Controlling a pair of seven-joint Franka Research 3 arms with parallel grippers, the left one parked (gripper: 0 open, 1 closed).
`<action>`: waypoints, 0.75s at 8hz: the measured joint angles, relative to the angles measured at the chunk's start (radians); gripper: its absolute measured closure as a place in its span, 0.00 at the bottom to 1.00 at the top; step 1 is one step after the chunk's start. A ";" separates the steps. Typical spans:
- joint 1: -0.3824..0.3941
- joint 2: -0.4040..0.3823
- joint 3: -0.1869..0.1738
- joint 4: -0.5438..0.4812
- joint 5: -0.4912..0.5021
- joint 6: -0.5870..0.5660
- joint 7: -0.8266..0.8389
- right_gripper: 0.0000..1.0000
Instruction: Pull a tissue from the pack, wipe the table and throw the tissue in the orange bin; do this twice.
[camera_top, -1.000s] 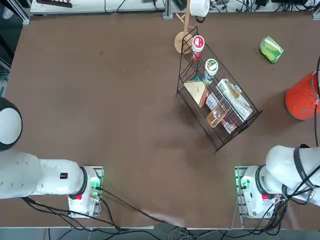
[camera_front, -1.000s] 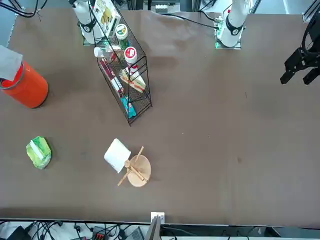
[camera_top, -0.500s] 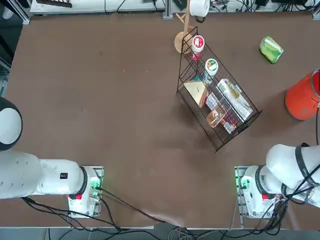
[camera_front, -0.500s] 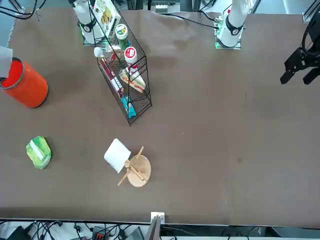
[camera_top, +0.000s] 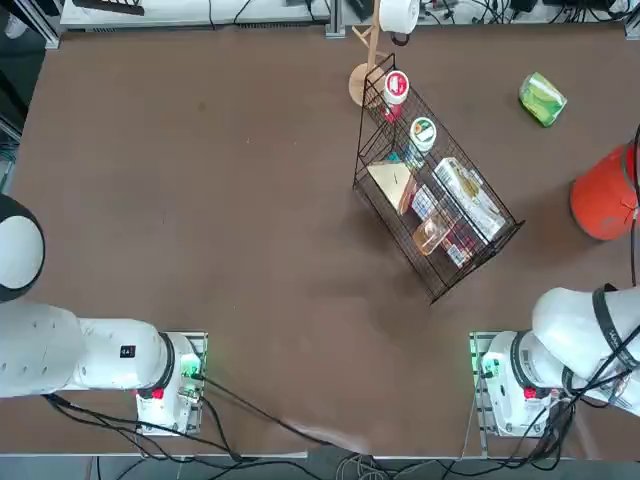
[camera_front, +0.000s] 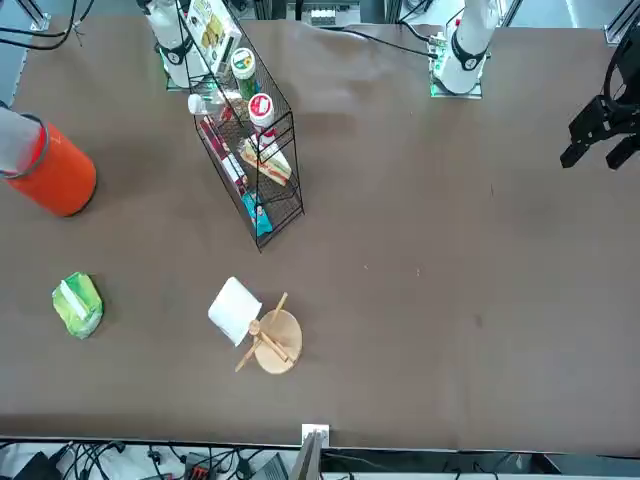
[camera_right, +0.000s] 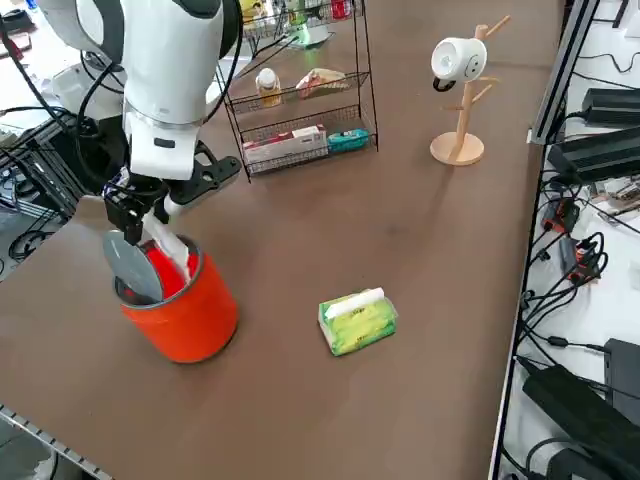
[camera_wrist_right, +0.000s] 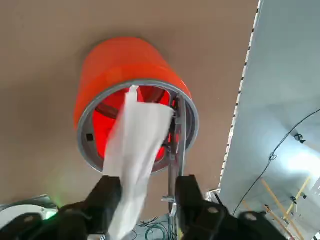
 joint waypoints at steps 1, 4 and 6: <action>0.000 -0.002 0.002 0.004 0.007 0.001 0.000 0.07; -0.001 -0.016 0.003 0.045 0.109 0.001 0.000 0.00; -0.001 -0.026 0.003 0.115 0.217 -0.007 0.000 0.00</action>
